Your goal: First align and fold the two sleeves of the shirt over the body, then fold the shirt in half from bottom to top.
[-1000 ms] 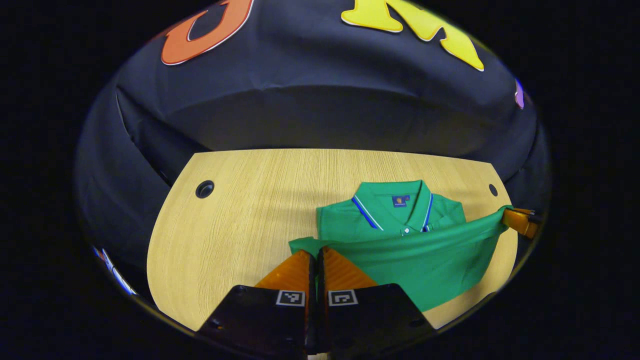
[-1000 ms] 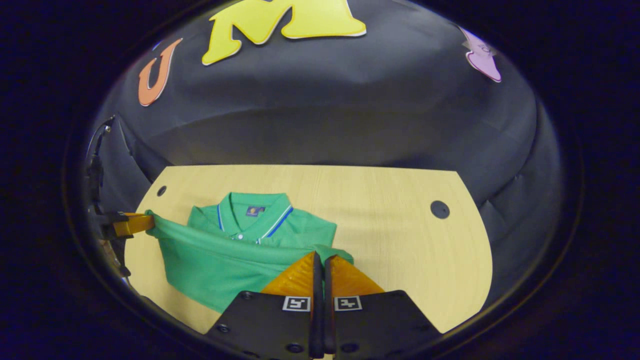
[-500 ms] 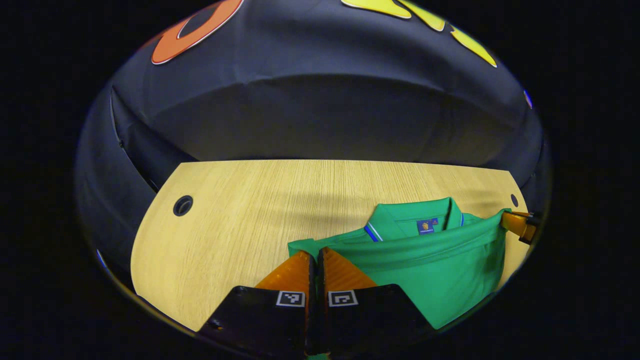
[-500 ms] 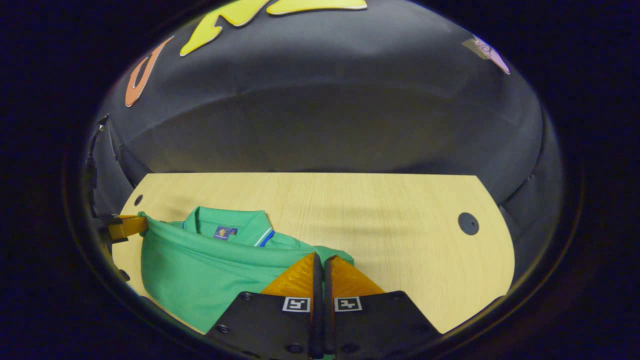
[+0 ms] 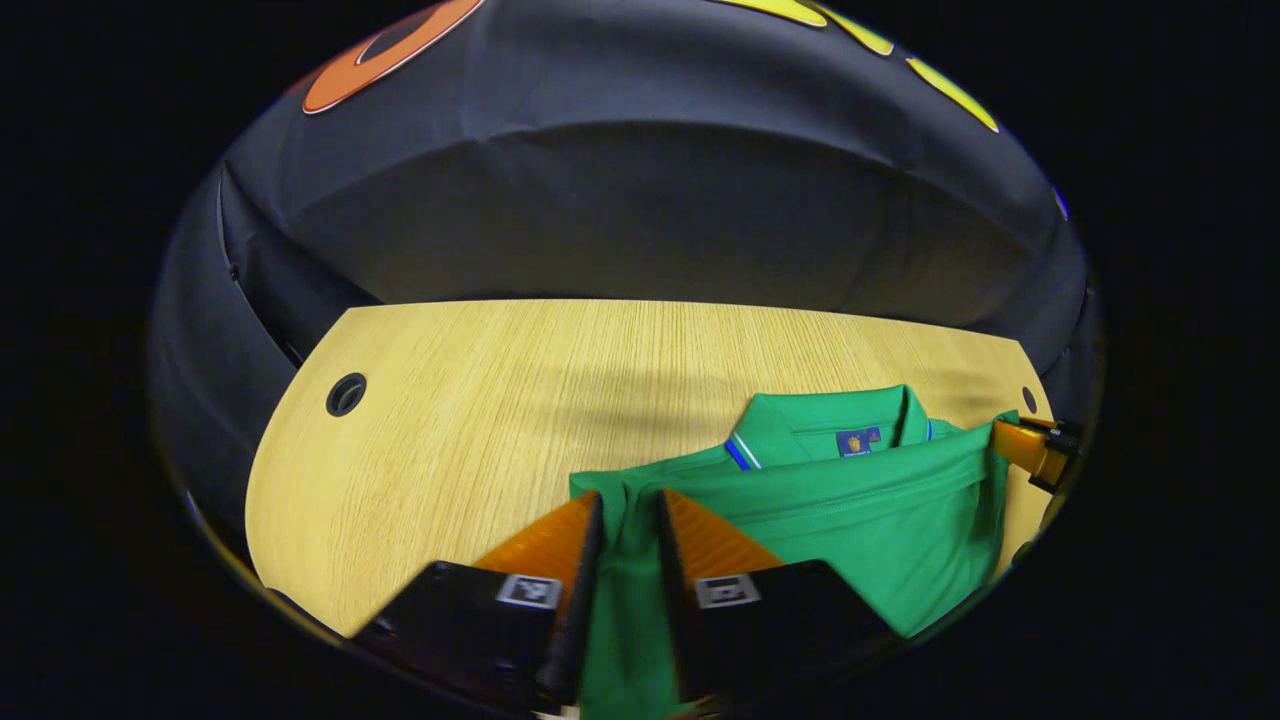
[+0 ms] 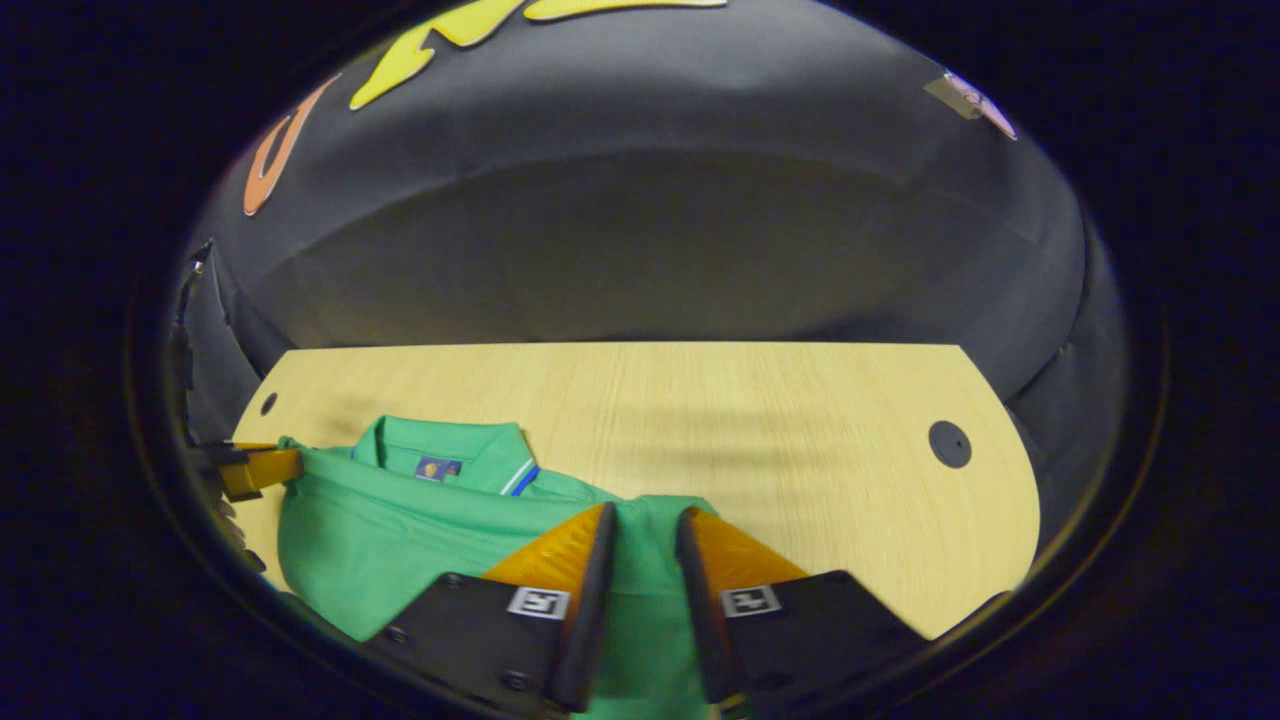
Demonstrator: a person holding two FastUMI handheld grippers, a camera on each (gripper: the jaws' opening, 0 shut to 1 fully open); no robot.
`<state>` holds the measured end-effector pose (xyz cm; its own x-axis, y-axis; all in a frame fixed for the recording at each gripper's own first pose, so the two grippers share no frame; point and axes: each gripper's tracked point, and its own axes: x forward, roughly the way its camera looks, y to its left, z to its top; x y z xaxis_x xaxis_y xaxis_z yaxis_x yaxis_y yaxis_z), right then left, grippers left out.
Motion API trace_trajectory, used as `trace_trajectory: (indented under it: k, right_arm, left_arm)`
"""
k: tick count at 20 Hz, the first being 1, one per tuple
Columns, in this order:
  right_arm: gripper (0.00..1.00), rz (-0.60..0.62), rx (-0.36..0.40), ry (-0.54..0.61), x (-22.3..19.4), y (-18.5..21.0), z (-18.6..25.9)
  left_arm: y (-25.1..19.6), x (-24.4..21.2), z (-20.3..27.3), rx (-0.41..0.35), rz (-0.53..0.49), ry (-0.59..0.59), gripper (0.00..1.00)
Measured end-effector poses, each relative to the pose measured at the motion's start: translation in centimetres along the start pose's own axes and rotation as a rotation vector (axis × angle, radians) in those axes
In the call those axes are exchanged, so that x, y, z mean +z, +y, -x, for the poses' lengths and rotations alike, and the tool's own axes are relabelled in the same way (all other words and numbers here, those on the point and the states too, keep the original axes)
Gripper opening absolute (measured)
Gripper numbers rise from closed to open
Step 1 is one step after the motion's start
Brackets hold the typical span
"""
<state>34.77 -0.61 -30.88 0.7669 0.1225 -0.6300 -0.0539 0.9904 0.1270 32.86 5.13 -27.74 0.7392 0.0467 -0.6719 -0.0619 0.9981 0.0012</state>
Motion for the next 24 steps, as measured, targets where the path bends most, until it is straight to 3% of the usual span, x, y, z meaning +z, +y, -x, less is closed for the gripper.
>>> trace_trajectory:
  k: [2, 3, 4, 9, 16, 20, 24]
  right_arm:
    - [0.82, 0.005, -0.024, -0.019, 0.6, -0.3, 1.4]
    - [0.99, 0.007, -0.038, -0.043, 1.2, -0.4, 2.3]
    - [0.99, 0.010, -0.038, -0.061, 1.9, -0.3, 3.6]
    - [0.99, 0.013, -0.046, -0.174, 5.7, 0.0, 13.4]
    - [1.00, 0.040, -0.063, -0.439, 9.8, 2.0, 32.9]
    - [0.98, 0.048, -0.064, -0.562, 9.1, 3.4, 40.7]
    - [0.98, 0.088, -0.062, -0.608, 6.6, 4.4, 45.5]
  left_arm:
    - [-0.1, 0.7, 1.5, -0.010, 0.024, -0.020, 0.72]
    - [-0.1, 1.0, 2.4, -0.014, 0.039, -0.033, 0.76]
    - [0.0, 1.6, 3.7, -0.006, 0.047, -0.048, 0.98]
    - [0.7, 5.8, 12.9, -0.016, 0.032, -0.182, 0.99]
    - [0.6, 10.4, 29.5, -0.029, -0.058, -0.451, 0.99]
    - [1.0, 10.4, 37.7, 0.000, -0.034, -0.583, 0.98]
    - [0.8, 7.4, 42.0, -0.018, 0.022, -0.608, 0.98]
